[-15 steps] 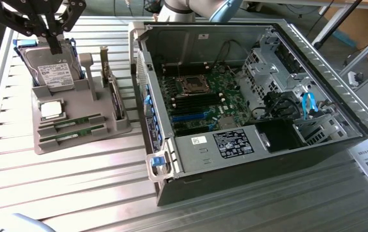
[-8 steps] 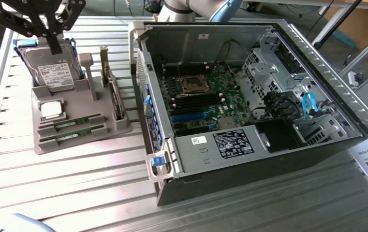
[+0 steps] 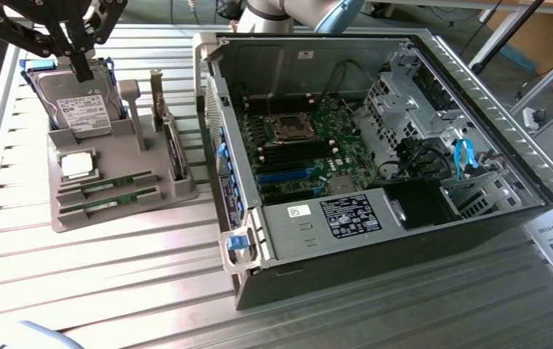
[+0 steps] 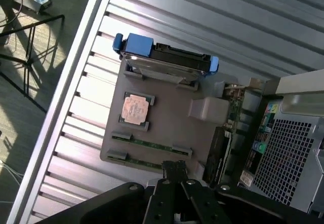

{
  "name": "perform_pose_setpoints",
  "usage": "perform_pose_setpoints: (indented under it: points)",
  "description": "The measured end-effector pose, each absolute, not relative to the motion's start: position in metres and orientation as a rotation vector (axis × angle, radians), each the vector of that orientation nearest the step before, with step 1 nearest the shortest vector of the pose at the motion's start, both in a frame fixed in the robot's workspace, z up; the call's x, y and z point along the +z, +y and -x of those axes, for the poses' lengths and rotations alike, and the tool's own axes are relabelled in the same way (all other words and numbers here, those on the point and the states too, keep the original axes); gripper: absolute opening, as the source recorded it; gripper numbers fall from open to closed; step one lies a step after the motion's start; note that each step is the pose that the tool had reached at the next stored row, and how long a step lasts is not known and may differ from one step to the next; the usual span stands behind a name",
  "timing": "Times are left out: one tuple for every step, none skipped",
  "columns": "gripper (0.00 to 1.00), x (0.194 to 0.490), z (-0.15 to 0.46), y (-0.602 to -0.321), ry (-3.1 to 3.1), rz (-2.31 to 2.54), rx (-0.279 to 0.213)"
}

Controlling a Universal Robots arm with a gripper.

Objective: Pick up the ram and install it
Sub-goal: 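Pick up the ram and move it above insertion slot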

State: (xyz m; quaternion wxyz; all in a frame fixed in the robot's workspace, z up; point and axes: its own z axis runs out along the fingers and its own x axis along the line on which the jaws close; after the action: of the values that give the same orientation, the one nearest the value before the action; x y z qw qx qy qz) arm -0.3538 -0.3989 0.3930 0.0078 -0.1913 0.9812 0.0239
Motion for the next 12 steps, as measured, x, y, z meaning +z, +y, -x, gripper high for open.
perform_pose_setpoints:
  points:
    - [0.11, 0.3930, 0.3539, -0.3989, 3.064, 0.618, 0.075]
    - [0.11, 0.3930, 0.3539, -0.3989, 3.059, 0.642, 0.075]
    - [0.11, 0.3930, 0.3538, -0.3989, 3.053, 0.671, 0.075]
    - [0.11, 0.3930, 0.3538, -0.3989, 3.049, 0.694, 0.076]
    - [0.11, 0.3930, 0.3538, -0.3989, 3.044, 0.717, 0.076]
    - [0.11, 0.3930, 0.3538, -0.3989, 3.039, 0.739, 0.076]
    - [0.11, 0.3930, 0.3539, -0.3989, 3.033, 0.762, 0.076]
    - [0.11, 0.3930, 0.3538, -0.3989, 3.028, 0.784, 0.076]
    - [0.11, 0.3930, 0.3538, -0.3989, 3.022, 0.809, 0.076]
    - [0.11, 0.3930, 0.3538, -0.3989, 3.015, 0.835, 0.077]
    - [0.11, 0.3930, 0.3538, -0.3989, 3.009, 0.859, 0.077]
    - [0.11, 0.3930, 0.3539, -0.3989, 3.002, 0.884, 0.077]
